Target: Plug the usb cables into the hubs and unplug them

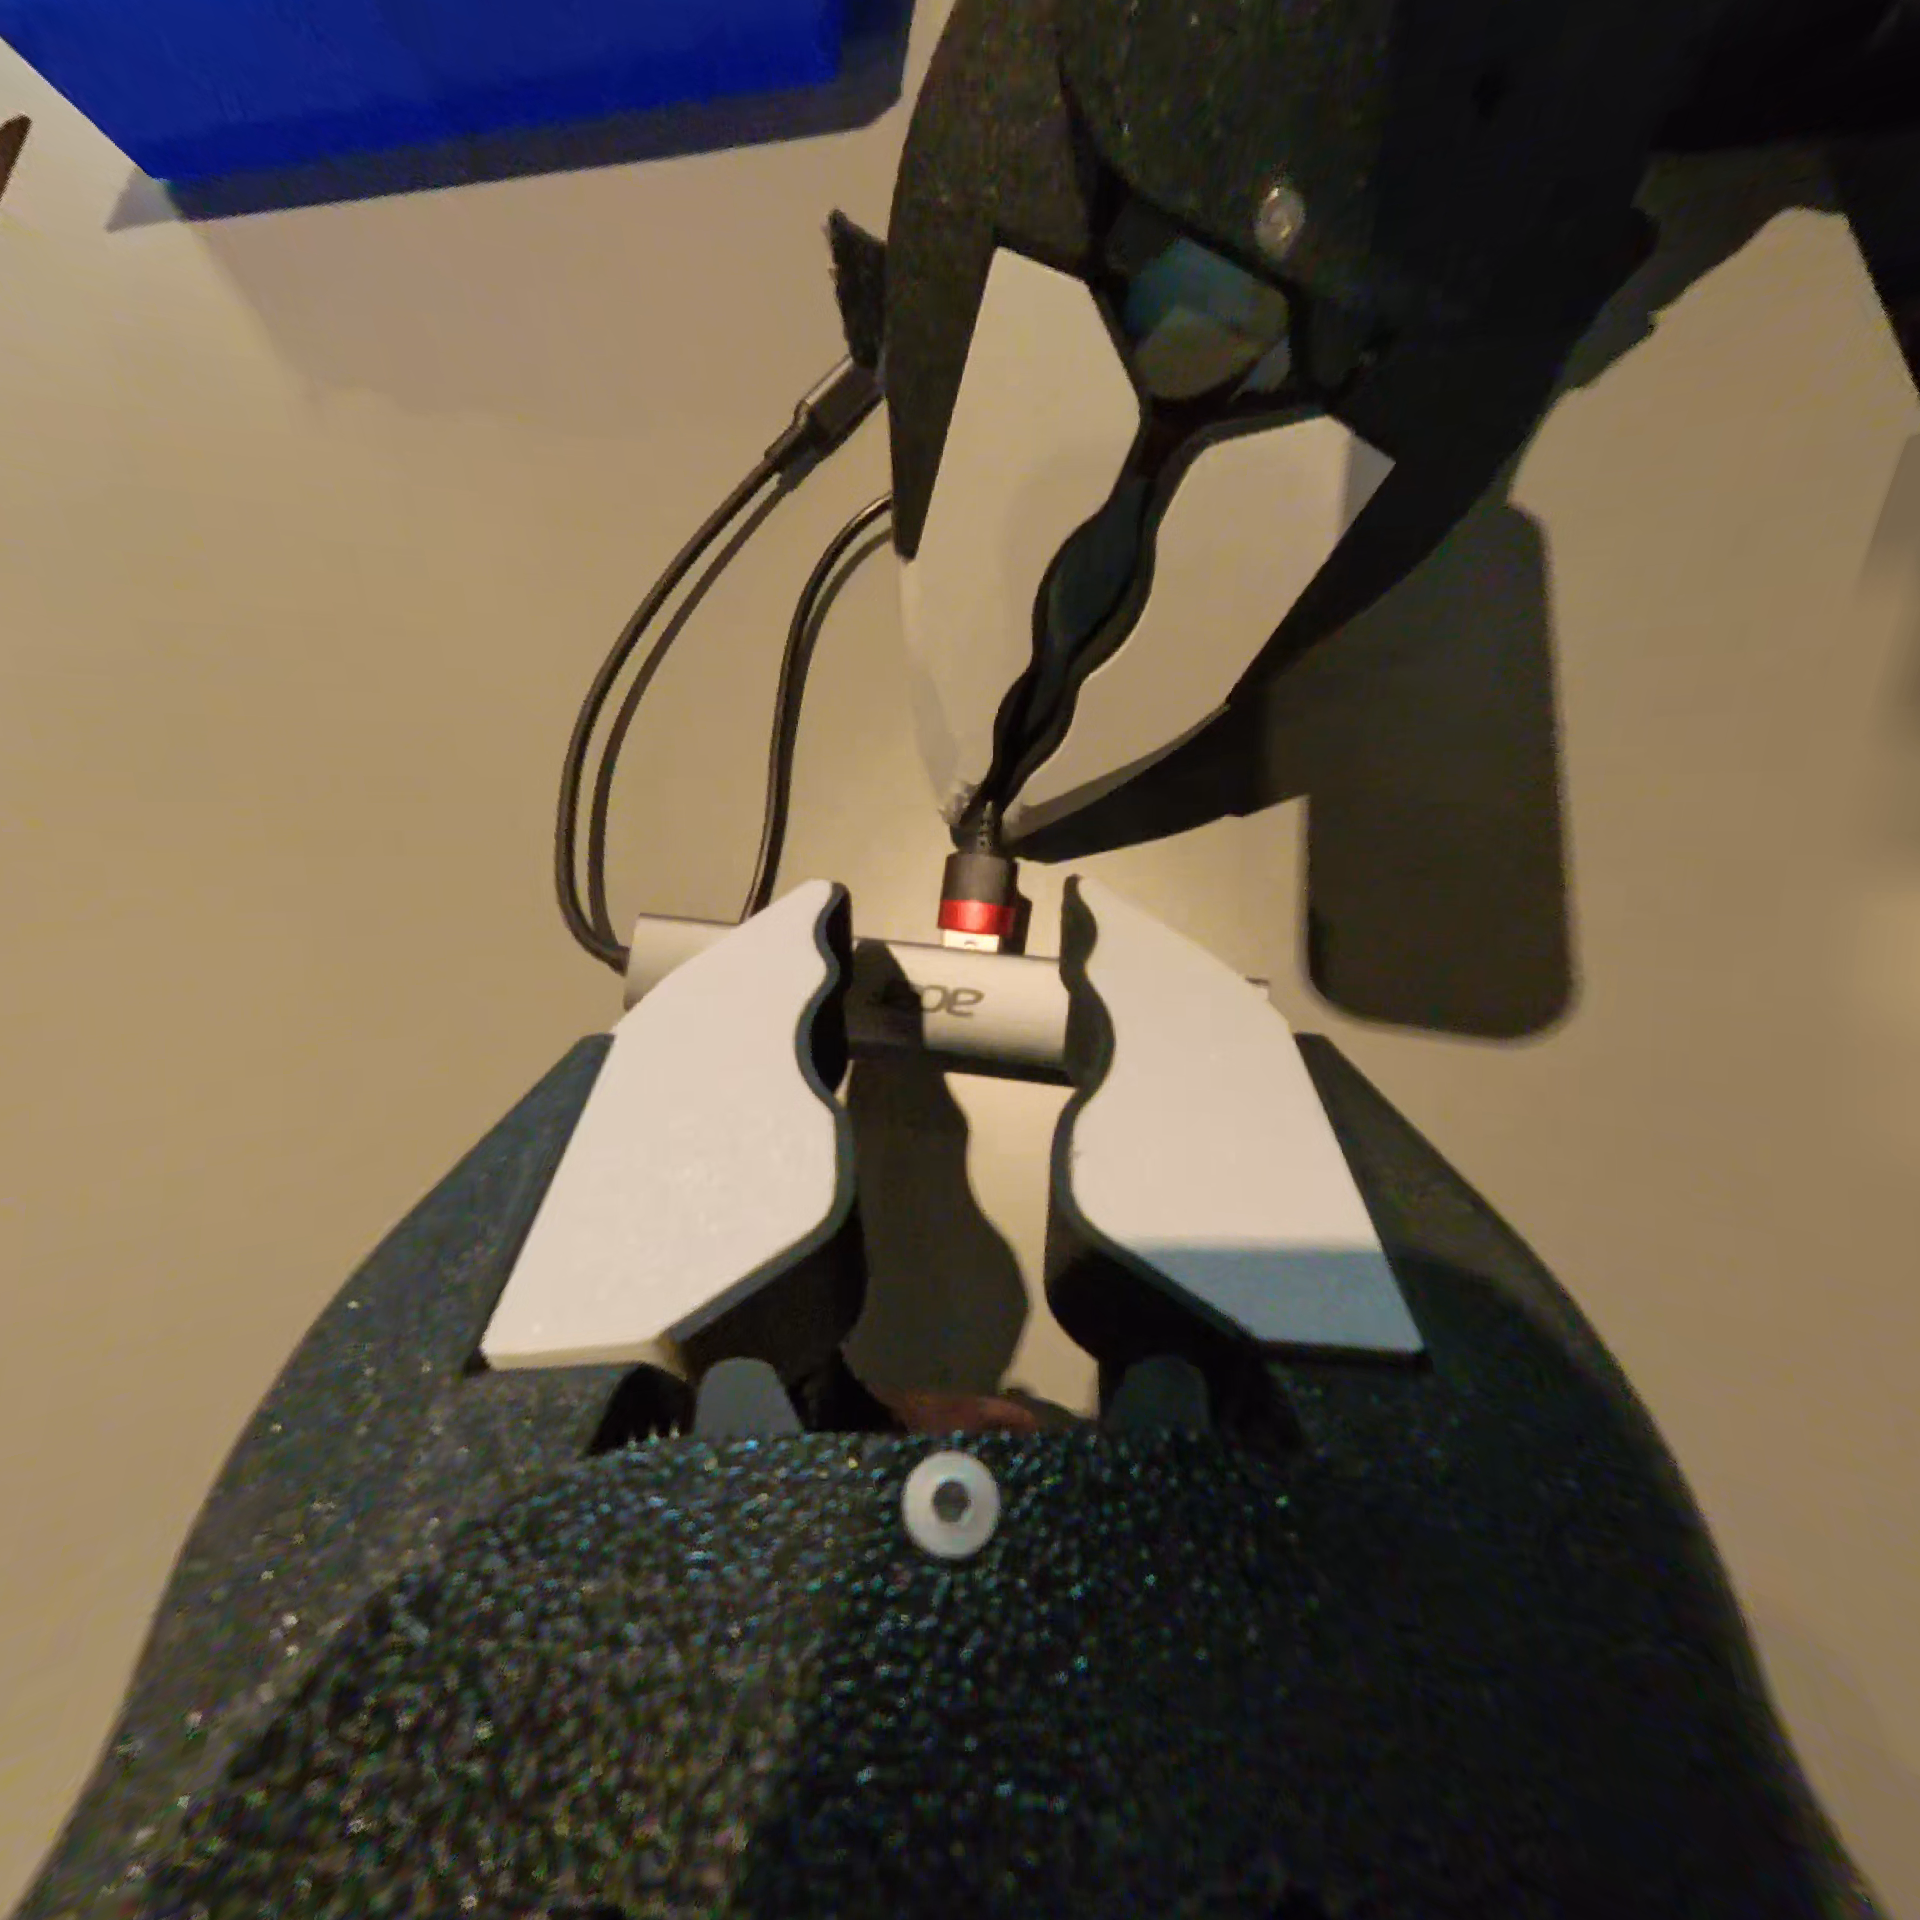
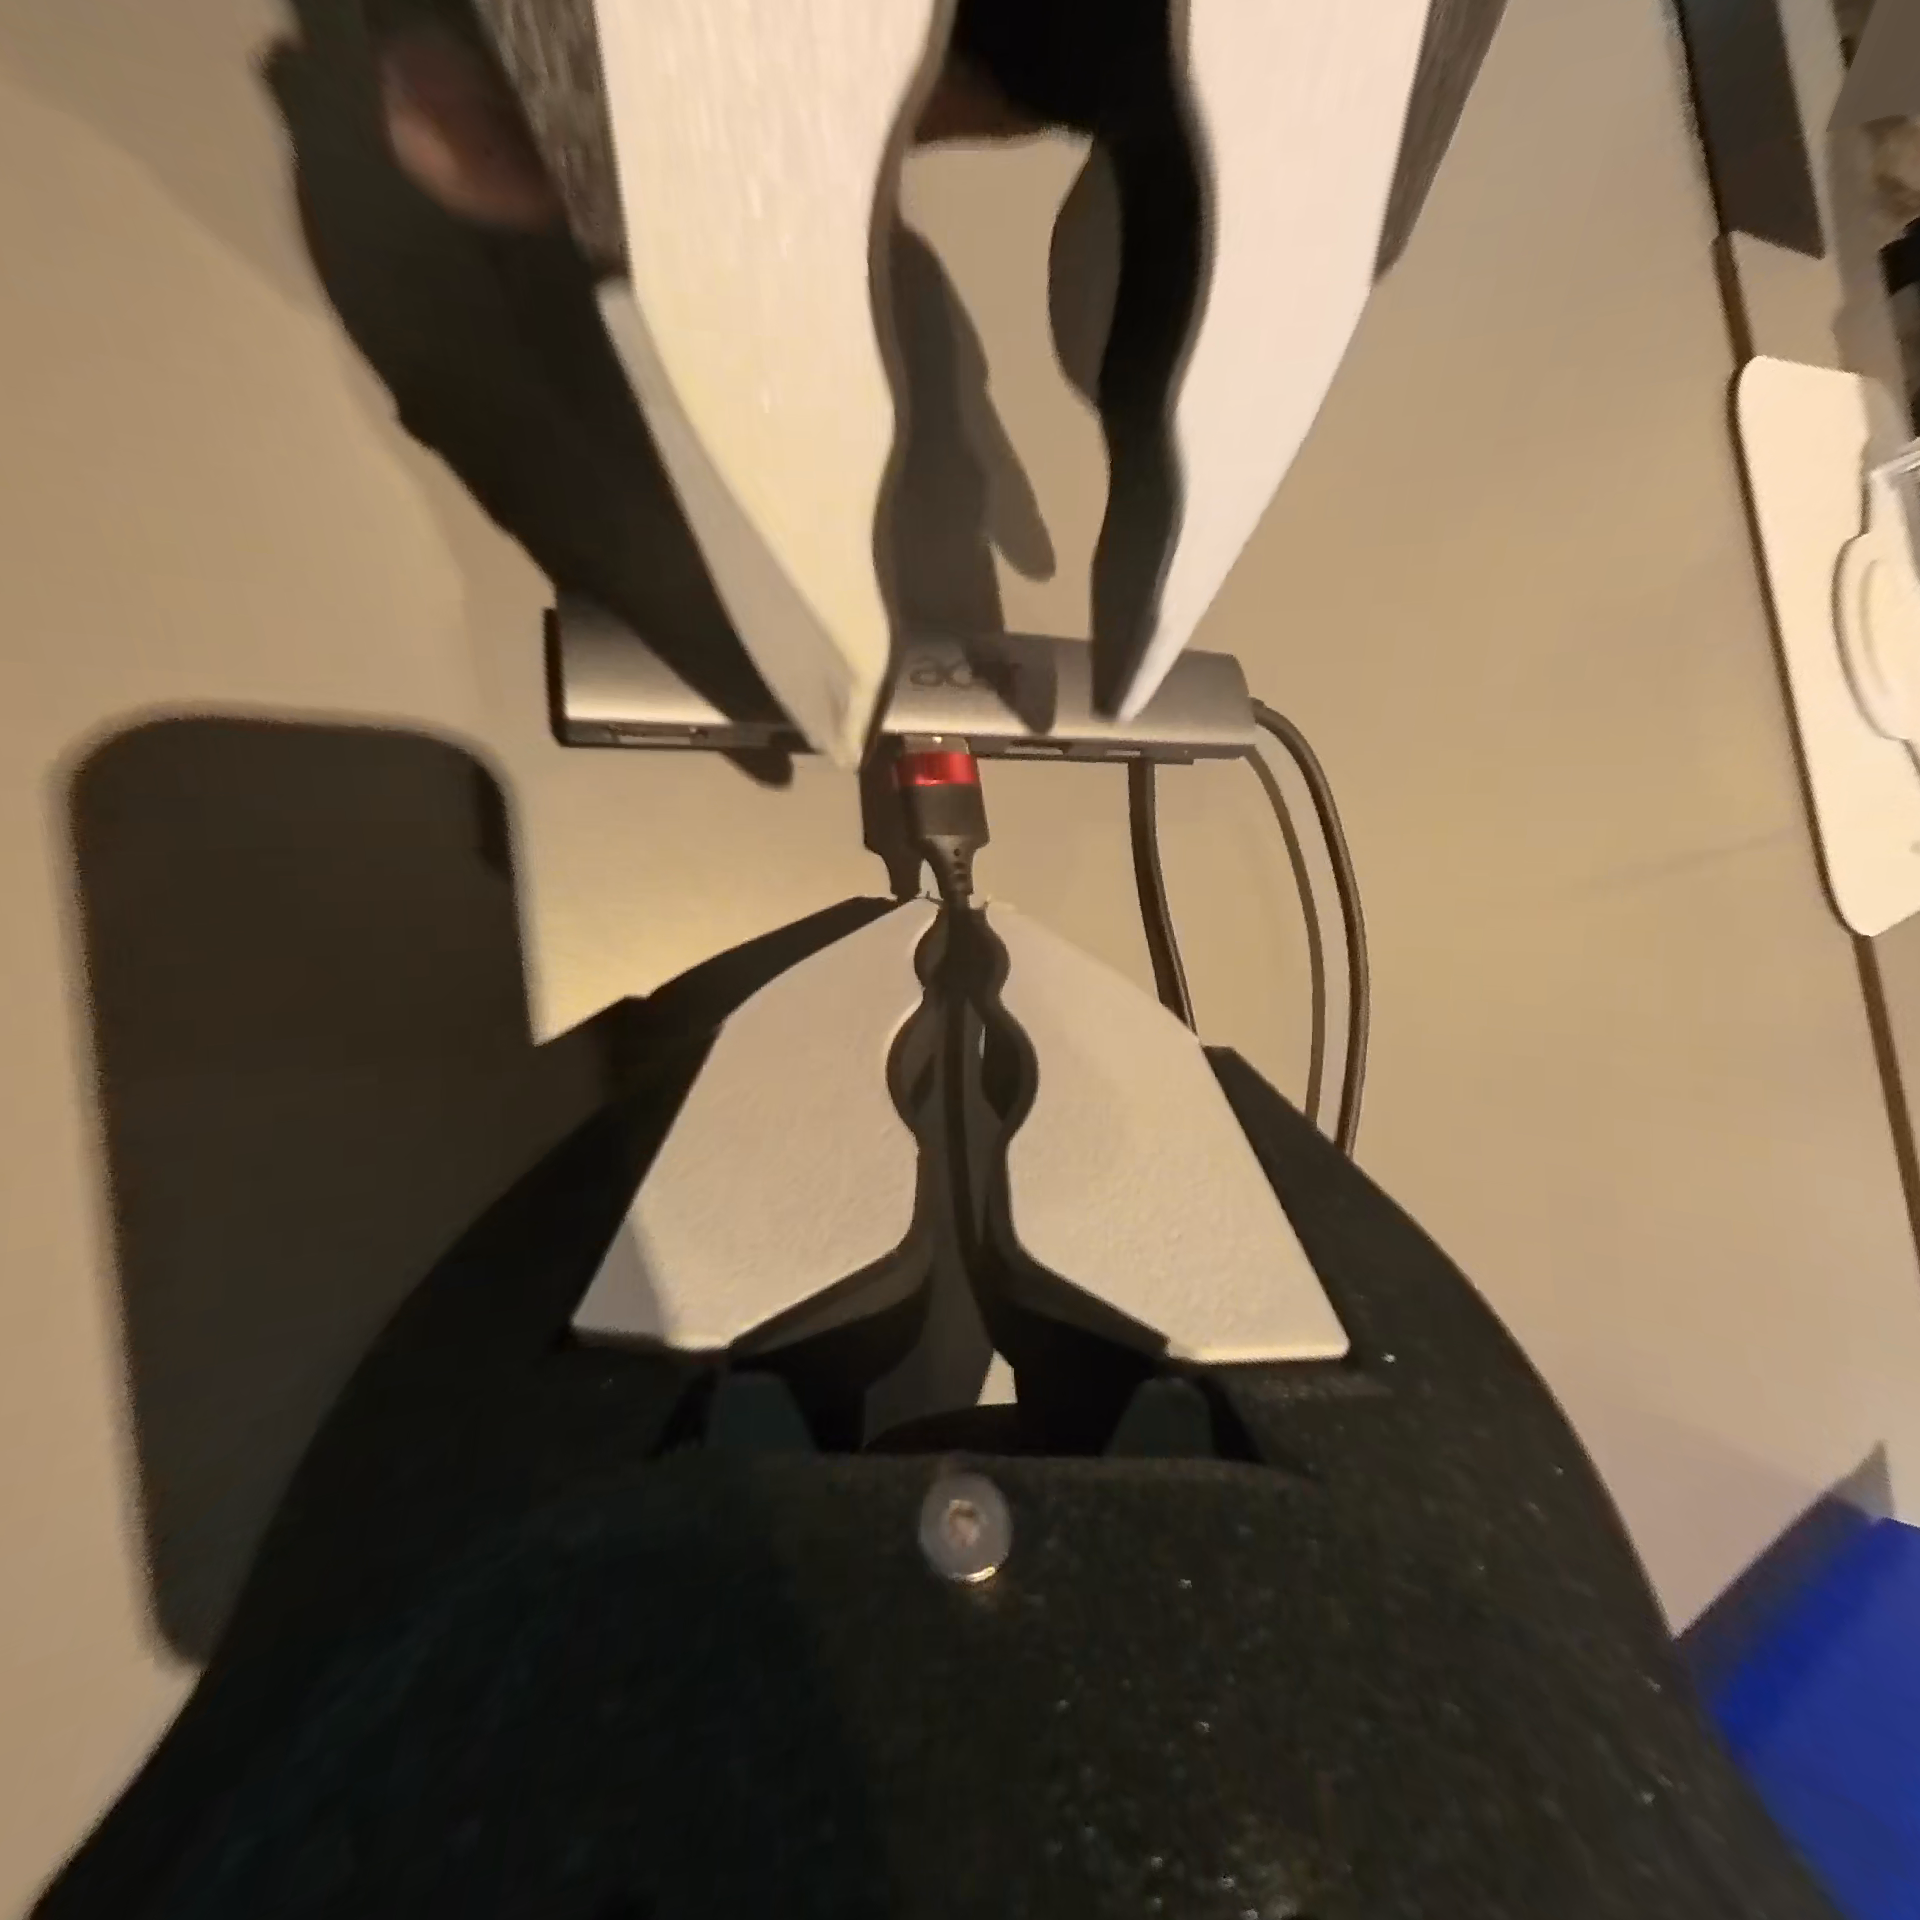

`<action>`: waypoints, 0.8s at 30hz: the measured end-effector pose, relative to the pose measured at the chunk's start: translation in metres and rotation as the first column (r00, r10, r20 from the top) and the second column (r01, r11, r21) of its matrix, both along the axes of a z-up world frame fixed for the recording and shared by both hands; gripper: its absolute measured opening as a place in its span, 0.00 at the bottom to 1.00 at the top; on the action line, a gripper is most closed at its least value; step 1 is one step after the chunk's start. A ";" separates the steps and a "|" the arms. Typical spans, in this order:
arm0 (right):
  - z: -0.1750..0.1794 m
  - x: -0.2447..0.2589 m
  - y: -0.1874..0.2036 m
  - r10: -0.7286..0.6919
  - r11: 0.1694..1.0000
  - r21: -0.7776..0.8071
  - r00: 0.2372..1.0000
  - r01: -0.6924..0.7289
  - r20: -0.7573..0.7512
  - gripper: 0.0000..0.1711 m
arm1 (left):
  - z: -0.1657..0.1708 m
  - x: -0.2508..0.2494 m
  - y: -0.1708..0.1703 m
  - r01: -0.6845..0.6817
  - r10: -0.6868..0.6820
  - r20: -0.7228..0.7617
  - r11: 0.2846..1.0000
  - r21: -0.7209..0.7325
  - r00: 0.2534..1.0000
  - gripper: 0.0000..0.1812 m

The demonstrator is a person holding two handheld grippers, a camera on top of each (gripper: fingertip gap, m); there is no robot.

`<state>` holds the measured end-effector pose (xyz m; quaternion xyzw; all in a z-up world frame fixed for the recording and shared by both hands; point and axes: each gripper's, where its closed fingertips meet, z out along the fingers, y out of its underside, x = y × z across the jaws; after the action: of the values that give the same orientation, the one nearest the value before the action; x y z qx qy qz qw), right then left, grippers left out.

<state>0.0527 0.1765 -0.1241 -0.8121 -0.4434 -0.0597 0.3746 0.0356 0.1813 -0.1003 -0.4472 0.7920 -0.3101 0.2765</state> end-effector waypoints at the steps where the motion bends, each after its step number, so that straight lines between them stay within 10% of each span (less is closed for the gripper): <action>1: 0.000 -0.001 0.000 0.000 1.000 0.007 1.000 0.000 0.000 0.02 | -0.003 0.000 -0.002 0.007 -0.007 -0.011 1.000 0.000 1.000 0.21; 24: 0.002 -0.005 0.000 0.037 0.999 0.035 0.999 -0.037 0.012 0.02 | -0.024 0.000 -0.001 0.033 -0.027 -0.072 0.996 0.079 0.997 0.09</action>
<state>0.0479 0.1762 -0.1225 -0.7967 -0.4592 -0.0653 0.3875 0.0359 0.1801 -0.1246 -0.4345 0.8198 -0.2662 0.2612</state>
